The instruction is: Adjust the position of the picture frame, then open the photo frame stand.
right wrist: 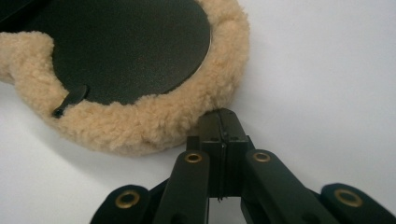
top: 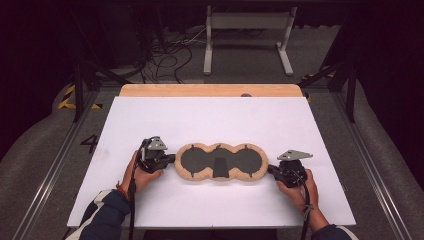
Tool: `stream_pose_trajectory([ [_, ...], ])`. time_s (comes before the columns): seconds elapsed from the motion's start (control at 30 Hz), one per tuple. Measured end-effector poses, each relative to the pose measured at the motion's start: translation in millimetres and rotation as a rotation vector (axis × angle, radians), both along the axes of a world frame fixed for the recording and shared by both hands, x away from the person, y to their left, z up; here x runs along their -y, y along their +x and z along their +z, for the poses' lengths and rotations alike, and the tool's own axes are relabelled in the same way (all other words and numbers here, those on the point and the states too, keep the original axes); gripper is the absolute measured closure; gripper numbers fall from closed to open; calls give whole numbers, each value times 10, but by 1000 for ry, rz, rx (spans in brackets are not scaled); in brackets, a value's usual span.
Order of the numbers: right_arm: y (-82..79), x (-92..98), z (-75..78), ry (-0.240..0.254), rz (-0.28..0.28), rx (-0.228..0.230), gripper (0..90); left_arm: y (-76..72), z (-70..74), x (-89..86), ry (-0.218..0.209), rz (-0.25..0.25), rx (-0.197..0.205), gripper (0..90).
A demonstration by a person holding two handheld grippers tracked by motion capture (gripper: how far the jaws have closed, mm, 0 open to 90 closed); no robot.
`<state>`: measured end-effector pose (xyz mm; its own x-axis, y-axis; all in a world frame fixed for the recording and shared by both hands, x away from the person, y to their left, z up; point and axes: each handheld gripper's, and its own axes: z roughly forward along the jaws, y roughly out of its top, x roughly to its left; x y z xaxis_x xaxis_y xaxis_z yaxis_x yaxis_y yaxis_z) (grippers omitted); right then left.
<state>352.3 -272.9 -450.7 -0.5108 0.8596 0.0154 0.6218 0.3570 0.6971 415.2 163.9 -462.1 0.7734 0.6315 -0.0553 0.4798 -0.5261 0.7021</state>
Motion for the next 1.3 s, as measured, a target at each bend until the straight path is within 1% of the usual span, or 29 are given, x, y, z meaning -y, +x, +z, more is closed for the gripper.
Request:
stream_pose_trajectory([
  [0.03, 2, 10, -3, 8, 2, 0, 900, 10, 0, -16, -2, -4, -2, 874],
  [0.07, 4, 24, -7, 16, 5, -1, 900, 14, -4, -29, -6, 3, 0, 850],
  [0.1, 3, 37, -12, 28, 5, -1, 891, 10, -3, -42, -9, 16, 1, 806],
  [0.13, 3, 37, -12, 28, 5, -1, 891, 10, -3, -42, -9, 16, 1, 784],
  [0.17, -1, 46, -11, 35, 3, -4, 871, 7, 7, -72, -9, 13, 4, 784],
  [0.2, -7, 67, -3, 38, 9, -1, 855, -7, 20, -104, -23, 13, 5, 769],
  [0.27, -36, 114, 7, 69, 22, 5, 836, -63, 51, -173, -32, 13, 28, 729],
  [0.3, -47, 130, 8, 68, 29, 8, 823, -95, 65, -198, -31, 8, 37, 720],
  [0.33, -57, 139, 10, 65, 32, 7, 815, -151, 93, -247, -30, -7, 66, 700],
  [0.37, -76, 150, 14, 66, 40, 9, 804, -211, 116, -285, -46, -9, 86, 681],
  [0.4, -91, 156, 21, 69, 52, 19, 793, -284, 141, -326, -59, -23, 102, 660],
  [0.47, -117, 164, 50, 85, 69, 29, 763, -392, 162, -379, -40, -37, 136, 594],
  [0.5, -132, 162, 65, 92, 80, 36, 741, -451, 156, -409, -54, -30, 140, 545],
  [0.53, -148, 156, 82, 85, 86, 42, 718, -496, 151, -431, -46, -17, 148, 476],
  [0.57, -152, 156, 88, 81, 95, 43, 699, -532, 148, -452, -46, -14, 148, 432],
  [0.6, -152, 156, 88, 81, 95, 43, 699, -532, 148, -452, -46, -14, 148, 403],
  [0.63, -176, 157, 105, 79, 104, 51, 643, -576, 141, -475, -59, -18, 145, 367],
  [0.67, -184, 159, 110, 84, 102, 50, 613, -632, 126, -492, -60, -14, 141, 330],
  [0.73, -195, 171, 115, 98, 104, 44, 551, -683, 98, -494, -44, 2, 134, 239],
  [0.8, -203, 173, 119, 99, 109, 49, 532, -707, 88, -497, -34, -2, 137, 166],
  [0.83, -212, 168, 125, 96, 106, 54, 506, -739, 77, -513, -38, -1, 136, 166],
  [0.87, -223, 158, 136, 93, 112, 58, 466, -757, 74, -524, -44, 2, 132, 137],
  [0.9, -230, 151, 144, 94, 116, 64, 451, -778, 72, -542, -53, 2, 132, 114],
  [0.97, -244, 123, 152, 85, 119, 70, 431, -821, 72, -586, -60, 12, 137, 100],
  [1.03, -249, 74, 135, 76, 138, 66, 401, -849, 66, -639, -76, 14, 132, 85],
  [1.13, -245, 50, 124, 80, 147, 62, 382, -881, 46, -702, -65, 17, 132, 83],
  [1.23, -251, 30, 132, 77, 153, 63, 383, -901, 44, -762, -69, 27, 129, 87],
  [1.27, -257, 21, 136, 78, 153, 56, 391, -904, 46, -773, -67, 22, 133, 89],
  [1.3, -264, 11, 138, 68, 156, 56, 398, -908, 45, -776, -68, 26, 131, 94],
])
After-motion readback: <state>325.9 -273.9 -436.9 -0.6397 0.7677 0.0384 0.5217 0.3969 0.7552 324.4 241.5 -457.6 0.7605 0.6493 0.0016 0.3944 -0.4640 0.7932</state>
